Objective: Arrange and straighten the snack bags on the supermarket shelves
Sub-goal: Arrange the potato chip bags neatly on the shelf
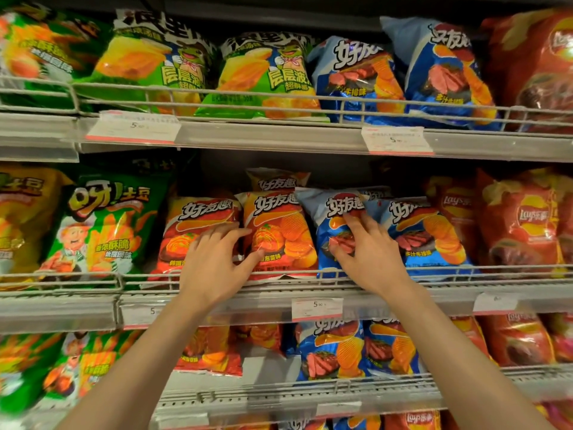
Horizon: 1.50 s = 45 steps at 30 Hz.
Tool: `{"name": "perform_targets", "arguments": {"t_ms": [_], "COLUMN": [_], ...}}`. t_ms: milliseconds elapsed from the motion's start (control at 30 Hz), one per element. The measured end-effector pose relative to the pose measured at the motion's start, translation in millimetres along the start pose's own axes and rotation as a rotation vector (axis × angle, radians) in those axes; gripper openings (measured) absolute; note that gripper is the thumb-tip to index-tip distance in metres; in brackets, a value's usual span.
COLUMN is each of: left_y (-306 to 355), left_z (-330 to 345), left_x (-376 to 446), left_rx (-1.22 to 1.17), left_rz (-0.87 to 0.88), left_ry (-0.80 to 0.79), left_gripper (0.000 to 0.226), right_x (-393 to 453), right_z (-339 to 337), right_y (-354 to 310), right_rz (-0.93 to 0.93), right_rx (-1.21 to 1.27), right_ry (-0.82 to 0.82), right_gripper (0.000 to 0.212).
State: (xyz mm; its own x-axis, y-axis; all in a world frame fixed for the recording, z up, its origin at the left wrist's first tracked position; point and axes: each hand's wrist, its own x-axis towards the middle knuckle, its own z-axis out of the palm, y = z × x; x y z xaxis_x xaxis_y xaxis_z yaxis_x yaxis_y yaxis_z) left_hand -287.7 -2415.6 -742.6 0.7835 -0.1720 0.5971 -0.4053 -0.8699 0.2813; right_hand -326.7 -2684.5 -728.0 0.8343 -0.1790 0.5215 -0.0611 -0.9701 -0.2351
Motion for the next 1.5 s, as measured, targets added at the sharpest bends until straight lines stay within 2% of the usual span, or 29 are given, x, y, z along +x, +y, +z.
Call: {"name": "perform_targets", "arguments": {"t_ms": [267,400,500,667,967,1100,1233,1333,1500], "left_y": [-2,-1,0,0,1,3,6,6,2], "left_z": [-6,-5,0,2,3,0,-5,-8,-11], "left_x": [-1,-1,0,3,2,1,-6,-8,-16], "left_rx": [-0.058,-0.013,0.028,0.025,0.025,0.004,-0.072,-0.217,-0.535], "left_rz": [0.040,0.023,-0.033,-0.033,-0.034,-0.042,-0.010,-0.032,-0.050], "left_ry": [-0.002,0.037,0.032,0.003,0.001,0.012,0.064,0.094,0.209], "left_gripper": [0.054,0.064,0.063,0.062,0.063,0.061,0.051,0.043,0.022], "right_x": [-1,-3,2,22,13,5,-5,-16,-37], "right_z": [-2,2,5,-3,3,5,8,4,-7], "right_y": [2,-8,-14,-14,-15,-16,-12,-16,-28], "right_rz": [0.042,-0.068,-0.123,-0.044,-0.060,-0.068,-0.123,-0.148,-0.091], "right_rx": [0.044,-0.026,-0.096,-0.096,-0.090,-0.021,0.145,0.336,0.502], "right_ry": [-0.033,0.004,-0.111,-0.336,-0.321,-0.160,0.100,0.218,0.338], "right_gripper": [0.072,0.079,0.081,0.084,0.085,0.080,0.061,0.040,0.016]}}
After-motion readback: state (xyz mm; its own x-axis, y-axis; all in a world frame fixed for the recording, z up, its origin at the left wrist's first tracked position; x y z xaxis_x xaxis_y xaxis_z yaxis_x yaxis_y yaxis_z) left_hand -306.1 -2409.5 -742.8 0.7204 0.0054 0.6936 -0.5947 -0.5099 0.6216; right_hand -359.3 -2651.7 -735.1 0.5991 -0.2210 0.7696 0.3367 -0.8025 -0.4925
